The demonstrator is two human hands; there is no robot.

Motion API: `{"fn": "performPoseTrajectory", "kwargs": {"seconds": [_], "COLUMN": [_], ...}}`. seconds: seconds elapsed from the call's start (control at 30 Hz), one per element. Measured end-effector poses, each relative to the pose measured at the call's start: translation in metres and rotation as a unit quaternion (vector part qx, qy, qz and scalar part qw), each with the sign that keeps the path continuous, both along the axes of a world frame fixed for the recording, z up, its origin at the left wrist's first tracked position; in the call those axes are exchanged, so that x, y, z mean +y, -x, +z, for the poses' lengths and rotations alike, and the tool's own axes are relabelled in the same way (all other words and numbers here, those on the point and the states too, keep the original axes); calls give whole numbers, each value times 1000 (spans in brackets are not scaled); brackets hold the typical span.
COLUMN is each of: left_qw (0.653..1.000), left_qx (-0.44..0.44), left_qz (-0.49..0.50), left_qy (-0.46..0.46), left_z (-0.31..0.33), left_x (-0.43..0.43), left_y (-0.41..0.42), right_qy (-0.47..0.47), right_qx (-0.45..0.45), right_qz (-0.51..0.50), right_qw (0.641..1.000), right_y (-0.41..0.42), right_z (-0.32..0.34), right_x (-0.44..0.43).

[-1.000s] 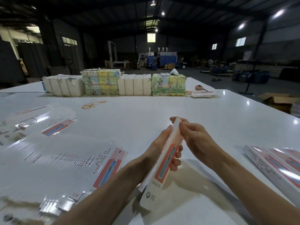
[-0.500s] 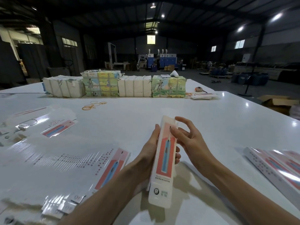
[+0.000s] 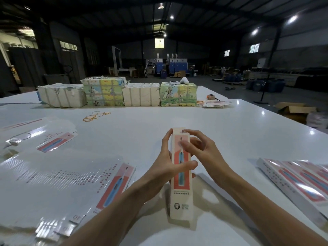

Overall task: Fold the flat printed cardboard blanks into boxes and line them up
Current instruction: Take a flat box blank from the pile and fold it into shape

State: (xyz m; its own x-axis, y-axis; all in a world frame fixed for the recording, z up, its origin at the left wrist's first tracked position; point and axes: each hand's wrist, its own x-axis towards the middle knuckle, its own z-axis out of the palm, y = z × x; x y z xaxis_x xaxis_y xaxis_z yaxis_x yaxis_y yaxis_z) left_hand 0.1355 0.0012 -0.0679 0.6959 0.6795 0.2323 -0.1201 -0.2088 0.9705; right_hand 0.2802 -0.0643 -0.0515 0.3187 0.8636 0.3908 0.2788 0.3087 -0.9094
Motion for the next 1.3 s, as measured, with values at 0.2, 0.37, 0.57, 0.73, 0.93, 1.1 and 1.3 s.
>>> {"fn": "performPoseTrajectory", "kwargs": {"seconds": [0.2, 0.37, 0.57, 0.73, 0.93, 1.1, 1.3], "left_qw": [1000, 1000, 999, 998, 997, 997, 996], "left_qx": [-10, -5, 21, 46, 56, 71, 73], "left_qz": [13, 22, -10, -47, -42, -25, -34], "left_qy": [8, 12, 45, 23, 16, -11, -25], "left_z": [2, 0, -3, -3, -1, -2, -3], "left_x": [0, -3, 2, 0, -3, 0, 0], "left_y": [2, 4, 4, 4, 7, 9, 11], "right_qy": [-7, 35, 27, 14, -16, 17, 53], "right_qx": [-26, -5, 126, 89, -36, 38, 112], "right_qz": [15, 48, -11, -10, -30, 18, 13], "right_qw": [1000, 998, 992, 996, 999, 999, 992], "right_y": [8, 7, -1, -10, -14, -15, -17], "right_z": [1, -4, -2, -3, 2, 10, 10], "right_x": [-1, 0, 3, 3, 1, 0, -1]}}
